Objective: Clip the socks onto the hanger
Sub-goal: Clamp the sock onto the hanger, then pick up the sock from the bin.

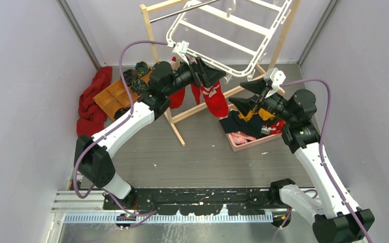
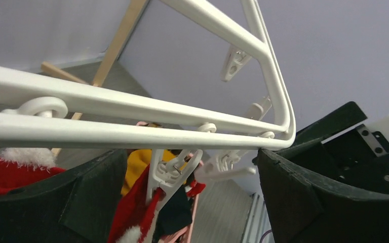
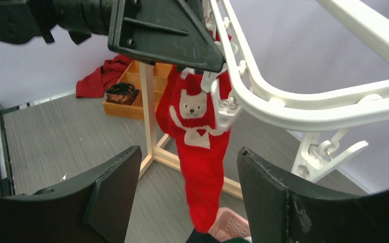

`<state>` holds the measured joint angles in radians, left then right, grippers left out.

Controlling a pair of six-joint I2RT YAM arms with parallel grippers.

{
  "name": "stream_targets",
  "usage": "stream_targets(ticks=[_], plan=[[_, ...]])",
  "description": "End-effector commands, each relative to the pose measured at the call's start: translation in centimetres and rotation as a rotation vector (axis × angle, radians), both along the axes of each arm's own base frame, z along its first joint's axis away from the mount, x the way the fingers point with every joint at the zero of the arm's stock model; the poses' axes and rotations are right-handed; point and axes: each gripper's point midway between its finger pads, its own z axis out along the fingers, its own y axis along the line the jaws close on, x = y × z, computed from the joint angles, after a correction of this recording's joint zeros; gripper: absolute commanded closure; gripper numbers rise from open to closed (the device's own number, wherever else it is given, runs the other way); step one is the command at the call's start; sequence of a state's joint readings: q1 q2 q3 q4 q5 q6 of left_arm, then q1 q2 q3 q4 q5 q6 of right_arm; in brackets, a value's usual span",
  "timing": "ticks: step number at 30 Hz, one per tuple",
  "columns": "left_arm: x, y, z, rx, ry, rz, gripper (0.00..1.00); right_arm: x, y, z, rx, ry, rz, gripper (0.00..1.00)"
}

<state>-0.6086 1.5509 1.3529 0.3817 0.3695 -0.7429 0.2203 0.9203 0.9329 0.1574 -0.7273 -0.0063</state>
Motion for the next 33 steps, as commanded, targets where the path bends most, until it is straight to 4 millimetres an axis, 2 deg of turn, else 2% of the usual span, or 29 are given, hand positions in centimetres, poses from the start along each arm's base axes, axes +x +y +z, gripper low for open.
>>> stream_targets(ticks=[1,6,11,19,25,33], plan=[[1.0,2.0,-1.1,0.171,0.021,0.097,0.00,-0.4,-0.6,-0.6,-0.036,0.035,-0.022,0.25],[1.2,1.9,-0.5,0.271,-0.063,0.113,0.00,0.3,-1.1,-0.8,-0.044,0.084,-0.066,0.17],[1.3,1.2,1.0,0.260,-0.133,0.095,0.00,1.6,-1.2,1.7,0.051,0.072,-0.104,0.15],[1.2,-0.2,4.1,0.101,-0.118,0.053,0.00,4.4,-2.3,5.3,0.246,0.083,-0.189,0.21],[1.0,-0.2,4.5,0.058,-0.074,0.042,0.00,5.2,-3.2,8.7,0.388,0.049,-0.208,0.29],[1.1,1.5,4.5,0.148,-0.056,0.130,0.00,4.9,-3.7,10.5,0.485,0.045,-0.192,0.30]])
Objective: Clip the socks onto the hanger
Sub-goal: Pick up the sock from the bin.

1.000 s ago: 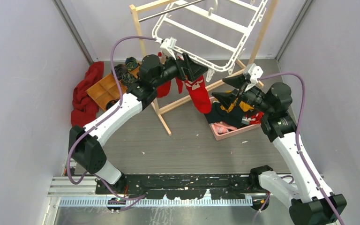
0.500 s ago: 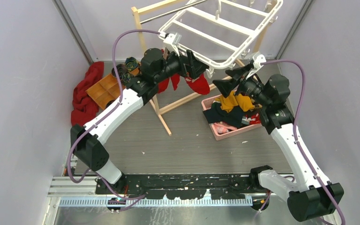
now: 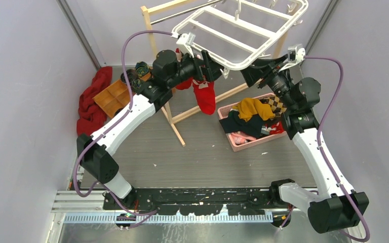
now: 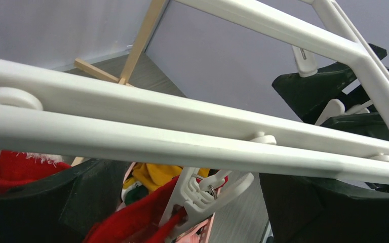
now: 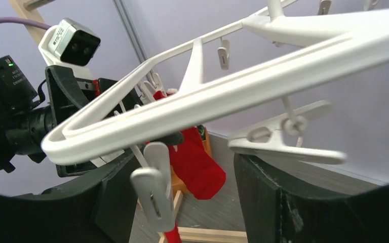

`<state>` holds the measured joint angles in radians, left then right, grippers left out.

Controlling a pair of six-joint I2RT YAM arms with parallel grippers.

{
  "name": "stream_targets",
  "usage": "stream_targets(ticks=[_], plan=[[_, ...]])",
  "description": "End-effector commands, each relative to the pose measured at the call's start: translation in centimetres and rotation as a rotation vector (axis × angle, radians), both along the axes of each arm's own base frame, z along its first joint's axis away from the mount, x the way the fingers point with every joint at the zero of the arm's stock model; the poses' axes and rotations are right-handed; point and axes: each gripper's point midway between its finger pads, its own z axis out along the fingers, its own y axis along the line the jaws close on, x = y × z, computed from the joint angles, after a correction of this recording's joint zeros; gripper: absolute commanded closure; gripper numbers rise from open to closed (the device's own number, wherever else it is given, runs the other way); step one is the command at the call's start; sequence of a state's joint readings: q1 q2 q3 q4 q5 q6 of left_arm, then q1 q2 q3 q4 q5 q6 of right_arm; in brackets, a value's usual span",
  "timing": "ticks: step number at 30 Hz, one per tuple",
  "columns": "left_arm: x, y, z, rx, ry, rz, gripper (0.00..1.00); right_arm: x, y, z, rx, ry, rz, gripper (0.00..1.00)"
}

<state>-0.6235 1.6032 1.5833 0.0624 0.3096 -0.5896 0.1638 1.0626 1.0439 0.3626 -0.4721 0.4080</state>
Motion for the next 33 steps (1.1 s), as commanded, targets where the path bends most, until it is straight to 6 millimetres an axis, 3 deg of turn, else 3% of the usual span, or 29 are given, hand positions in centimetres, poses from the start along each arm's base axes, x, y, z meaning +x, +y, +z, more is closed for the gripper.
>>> stream_targets(ticks=[1,7,12,19,27,30,33], plan=[[-0.5,1.9,3.2,0.006,-0.043,0.069,0.00,-1.0,-0.9,4.9,0.115,-0.100,-0.011,0.30],[-1.7,2.3,3.3,0.062,-0.049,0.080,0.00,-0.8,-1.6,5.8,0.174,-0.089,-0.025,0.30],[-2.7,2.9,4.0,0.029,-0.023,0.086,0.00,-0.3,-1.8,5.3,0.172,-0.066,-0.042,0.30],[-3.4,4.1,3.2,0.083,0.027,0.108,0.00,-0.3,-1.9,4.7,0.162,-0.054,-0.048,0.30],[-5.4,1.9,2.3,0.149,0.022,-0.088,0.00,-0.4,-1.8,4.0,0.141,-0.046,-0.042,0.30],[-4.9,2.4,2.1,0.191,0.015,-0.052,0.00,-0.5,-1.8,3.7,0.133,-0.041,-0.042,0.29],[-3.7,4.3,1.1,0.327,-0.020,0.067,0.00,-0.5,-1.8,3.4,0.126,-0.034,-0.041,0.28]])
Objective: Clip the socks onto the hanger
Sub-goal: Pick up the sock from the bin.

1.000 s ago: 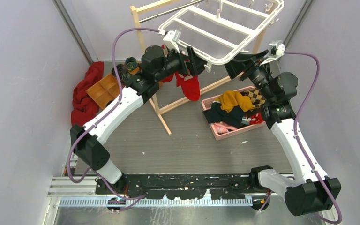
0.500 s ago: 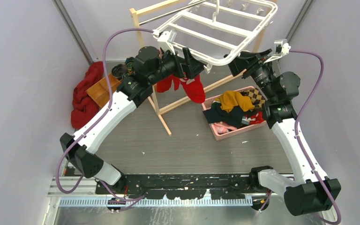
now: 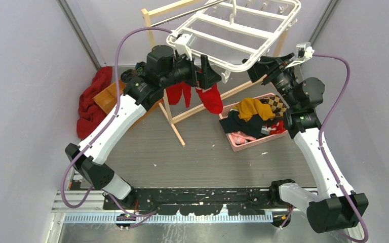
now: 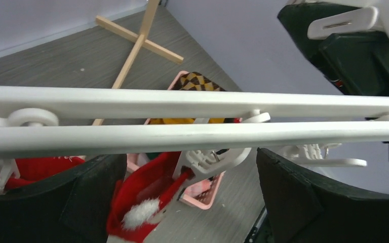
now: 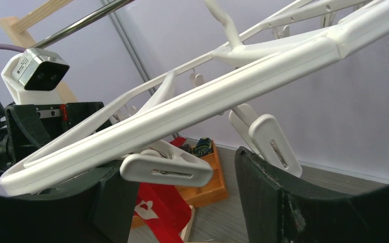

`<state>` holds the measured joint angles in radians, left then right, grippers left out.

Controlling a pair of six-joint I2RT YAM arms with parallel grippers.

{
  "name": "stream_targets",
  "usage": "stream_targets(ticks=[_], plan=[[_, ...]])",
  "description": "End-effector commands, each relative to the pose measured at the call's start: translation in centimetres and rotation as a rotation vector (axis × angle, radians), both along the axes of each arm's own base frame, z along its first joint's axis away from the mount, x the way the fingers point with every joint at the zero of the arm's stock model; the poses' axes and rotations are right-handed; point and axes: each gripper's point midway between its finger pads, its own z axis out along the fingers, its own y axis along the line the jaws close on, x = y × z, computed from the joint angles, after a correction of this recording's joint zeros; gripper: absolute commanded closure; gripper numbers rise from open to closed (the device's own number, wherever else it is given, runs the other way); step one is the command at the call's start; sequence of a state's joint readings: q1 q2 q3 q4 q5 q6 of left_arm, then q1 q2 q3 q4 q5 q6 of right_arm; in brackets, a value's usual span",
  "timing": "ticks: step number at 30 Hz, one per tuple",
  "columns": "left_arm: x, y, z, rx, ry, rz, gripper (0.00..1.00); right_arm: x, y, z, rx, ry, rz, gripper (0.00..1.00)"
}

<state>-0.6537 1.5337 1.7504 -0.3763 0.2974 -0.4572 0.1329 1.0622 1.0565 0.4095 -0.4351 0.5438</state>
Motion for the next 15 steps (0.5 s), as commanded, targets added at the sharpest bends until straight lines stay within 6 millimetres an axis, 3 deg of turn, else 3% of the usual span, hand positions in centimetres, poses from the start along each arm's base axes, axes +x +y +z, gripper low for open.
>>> stream_targets(ticks=[1,4,9,12,15], plan=[[1.0,2.5,0.2,0.167,-0.102,0.112,0.00,-0.6,-0.5,1.3,-0.005,-0.048,-0.022,0.28],[1.7,3.6,0.3,0.242,-0.142,0.174,0.00,-0.4,-0.5,0.9,-0.013,-0.042,-0.024,0.27],[1.4,3.2,1.2,0.268,-0.216,0.162,0.00,-0.2,-0.6,0.5,-0.024,-0.034,-0.026,0.25],[0.0,1.7,1.7,0.218,-0.275,0.042,0.00,-0.2,-0.7,0.4,-0.033,-0.033,-0.028,0.24],[-2.6,-0.3,1.7,0.186,-0.327,-0.174,0.00,-0.2,-0.6,0.2,-0.044,-0.035,-0.024,0.22]])
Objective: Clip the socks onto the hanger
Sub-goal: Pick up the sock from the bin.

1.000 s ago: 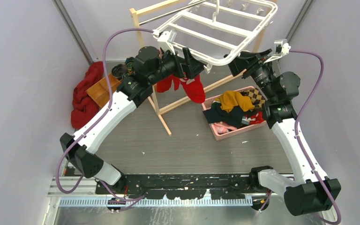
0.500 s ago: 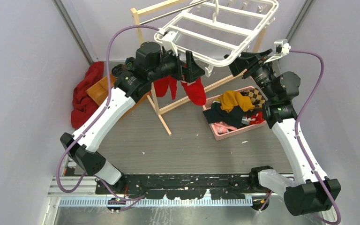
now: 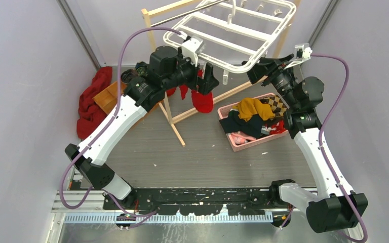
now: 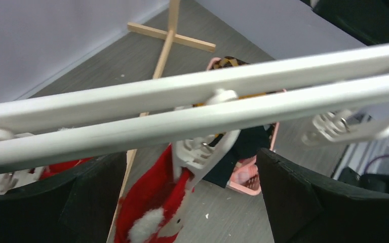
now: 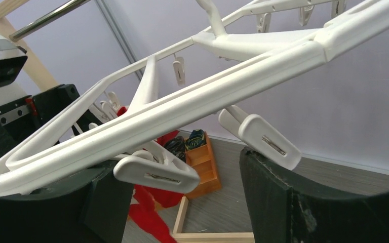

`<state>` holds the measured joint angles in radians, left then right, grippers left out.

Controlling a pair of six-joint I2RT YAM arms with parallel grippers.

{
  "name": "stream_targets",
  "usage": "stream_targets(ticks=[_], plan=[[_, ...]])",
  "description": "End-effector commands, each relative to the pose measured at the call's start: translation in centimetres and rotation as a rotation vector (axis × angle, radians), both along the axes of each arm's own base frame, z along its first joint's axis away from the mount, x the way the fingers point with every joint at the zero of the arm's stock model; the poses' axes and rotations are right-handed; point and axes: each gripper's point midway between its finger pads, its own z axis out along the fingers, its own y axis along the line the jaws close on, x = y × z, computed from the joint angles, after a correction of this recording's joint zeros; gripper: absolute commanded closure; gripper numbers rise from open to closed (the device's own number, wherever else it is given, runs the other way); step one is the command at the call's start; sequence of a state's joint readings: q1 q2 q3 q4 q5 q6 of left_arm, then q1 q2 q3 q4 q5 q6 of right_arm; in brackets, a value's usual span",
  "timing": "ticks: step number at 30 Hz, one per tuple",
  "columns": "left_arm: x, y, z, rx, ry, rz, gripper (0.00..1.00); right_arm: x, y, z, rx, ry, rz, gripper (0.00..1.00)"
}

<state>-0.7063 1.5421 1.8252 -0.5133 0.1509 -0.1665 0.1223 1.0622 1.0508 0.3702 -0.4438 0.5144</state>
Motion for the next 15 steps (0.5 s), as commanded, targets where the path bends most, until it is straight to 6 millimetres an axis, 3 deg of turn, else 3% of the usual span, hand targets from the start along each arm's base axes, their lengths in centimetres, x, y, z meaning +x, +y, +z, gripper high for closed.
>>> stream_targets(ticks=[1,5,8,15], plan=[[-3.3,-1.7,2.2,-0.031,-0.107,-0.260,0.00,-0.7,-0.3,1.4,-0.018,-0.065,-0.007,0.21],[-4.6,-1.8,1.7,-0.085,-0.012,-0.395,0.00,-1.0,-0.1,1.1,-0.033,-0.073,0.008,0.17],[-3.8,-0.8,1.9,-0.132,0.071,-0.367,0.00,-1.1,-0.2,1.1,-0.039,-0.078,0.008,0.16],[-5.5,0.3,3.2,-0.223,0.135,-0.433,0.00,-1.7,0.0,0.7,-0.081,-0.098,0.029,0.13]])
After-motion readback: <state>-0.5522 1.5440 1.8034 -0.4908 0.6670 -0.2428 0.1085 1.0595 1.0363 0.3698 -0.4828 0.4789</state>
